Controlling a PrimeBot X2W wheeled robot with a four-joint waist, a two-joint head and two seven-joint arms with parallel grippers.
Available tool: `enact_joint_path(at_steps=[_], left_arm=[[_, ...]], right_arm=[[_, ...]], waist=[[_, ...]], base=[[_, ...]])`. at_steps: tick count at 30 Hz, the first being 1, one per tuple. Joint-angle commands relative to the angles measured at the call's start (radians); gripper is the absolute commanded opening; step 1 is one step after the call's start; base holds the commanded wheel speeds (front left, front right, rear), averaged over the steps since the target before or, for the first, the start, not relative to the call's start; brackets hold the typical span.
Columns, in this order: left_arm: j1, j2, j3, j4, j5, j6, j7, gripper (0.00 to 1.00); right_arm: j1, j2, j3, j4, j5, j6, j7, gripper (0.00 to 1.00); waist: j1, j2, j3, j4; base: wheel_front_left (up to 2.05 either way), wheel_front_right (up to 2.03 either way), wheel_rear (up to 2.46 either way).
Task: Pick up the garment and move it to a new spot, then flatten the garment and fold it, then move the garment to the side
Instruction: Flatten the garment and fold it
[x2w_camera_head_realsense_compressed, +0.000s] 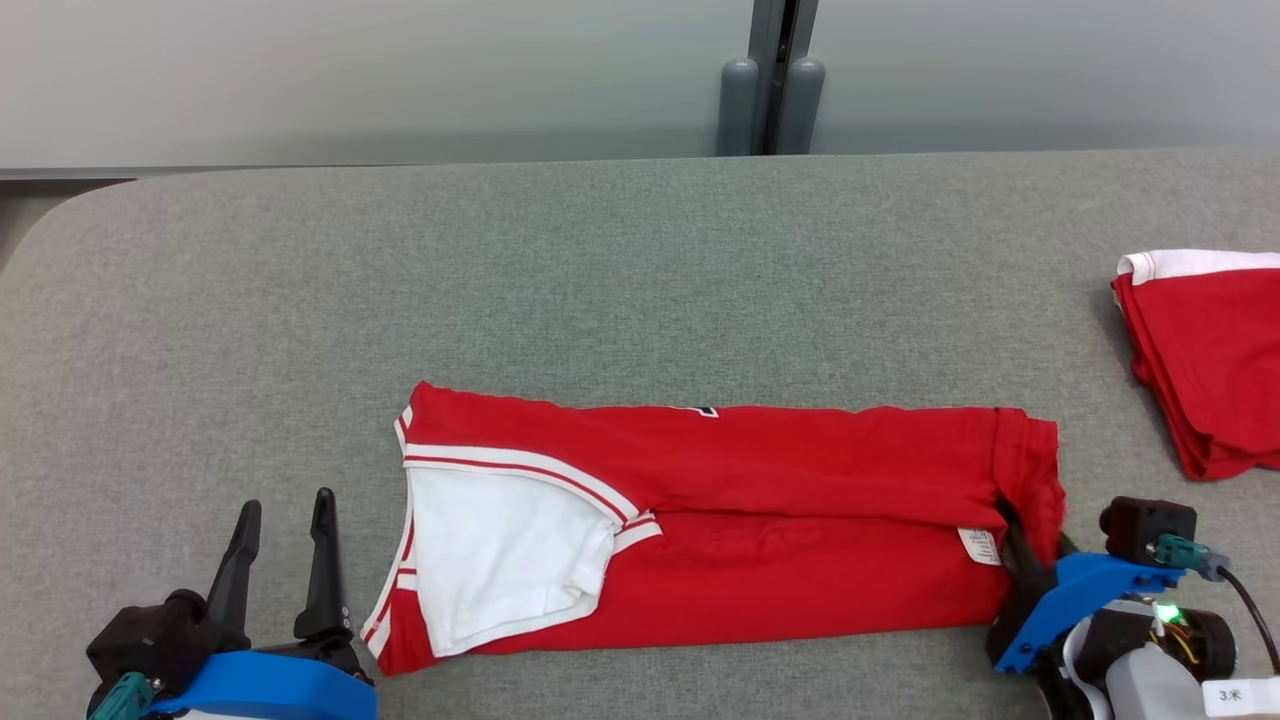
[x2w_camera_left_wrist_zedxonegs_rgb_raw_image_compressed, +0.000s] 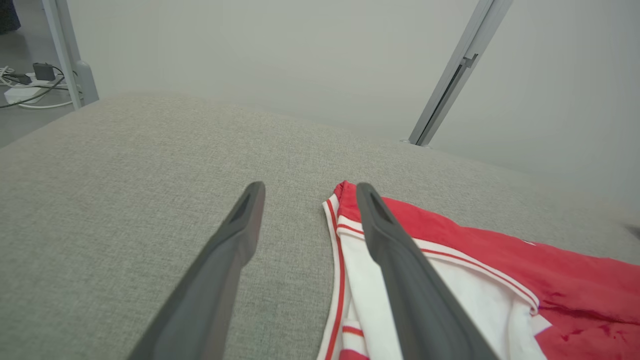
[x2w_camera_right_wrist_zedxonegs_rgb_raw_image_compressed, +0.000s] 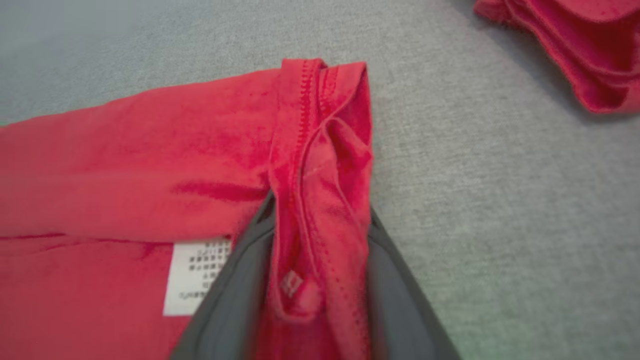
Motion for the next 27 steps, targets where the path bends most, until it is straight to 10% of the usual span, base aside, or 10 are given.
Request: enact_joint_path(at_steps=[1,17,27], left_arm=[[-0.017,-0.003,0.006,0.001,0.011,0.004,-0.006,1.0],[-0.025,-0.023,0.001,0.002,0.036,-0.007,-0.006,1.0],[-0.044,-0.025,-0.011,0.015,0.04,-0.013,-0.004,1.0]], right_arm=[[-0.001,0.021,0.019,0.035,0.008,0.003,0.0,0.0],[0.045,-0.08,-0.142,-0.276,0.076,0.002,0.02,0.0],[0.062,-0.003,0.061,-0.481,0.185,0.002,0.119,0.0]], waist=[[-0.0001,-0.0001,0.0,-0.009],[-0.0001,-0.0001,-0.003,-0.131],[-0.0001,-0.0001,-0.005,-0.095]], base=[[0.0,0.0,0.0],[0.0,0.0,0.0],[0.0,0.0,0.0]])
